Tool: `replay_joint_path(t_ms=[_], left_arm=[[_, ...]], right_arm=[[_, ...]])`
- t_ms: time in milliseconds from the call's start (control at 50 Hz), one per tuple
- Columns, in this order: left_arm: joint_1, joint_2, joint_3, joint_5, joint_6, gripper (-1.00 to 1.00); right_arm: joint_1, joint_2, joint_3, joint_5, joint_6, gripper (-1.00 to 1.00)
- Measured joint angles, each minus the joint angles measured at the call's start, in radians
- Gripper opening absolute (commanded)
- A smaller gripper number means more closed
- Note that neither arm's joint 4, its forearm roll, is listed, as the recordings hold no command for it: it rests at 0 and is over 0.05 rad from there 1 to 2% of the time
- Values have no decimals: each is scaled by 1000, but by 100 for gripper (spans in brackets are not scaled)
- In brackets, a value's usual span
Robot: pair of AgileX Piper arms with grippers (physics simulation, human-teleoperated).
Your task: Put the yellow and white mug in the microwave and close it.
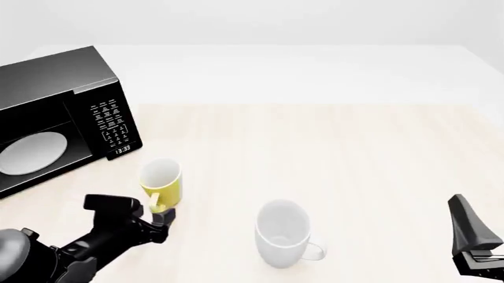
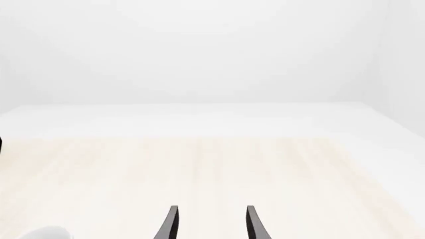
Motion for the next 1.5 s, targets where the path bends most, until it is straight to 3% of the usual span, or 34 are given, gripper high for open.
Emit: replay_joint_path(t_ms=[400, 420, 880, 1500], left_arm=[[-6, 83, -18, -23, 3, 100], [-6, 85, -18, -24, 7, -100], [-14, 18, 1, 6, -31, -100], [17, -401, 92, 176, 15, -100]], right_arm=[[0, 0, 0, 0, 0, 100], [0, 0, 0, 0, 0, 100], [0, 0, 0, 0, 0, 100], [0, 0, 0, 0, 0, 100]])
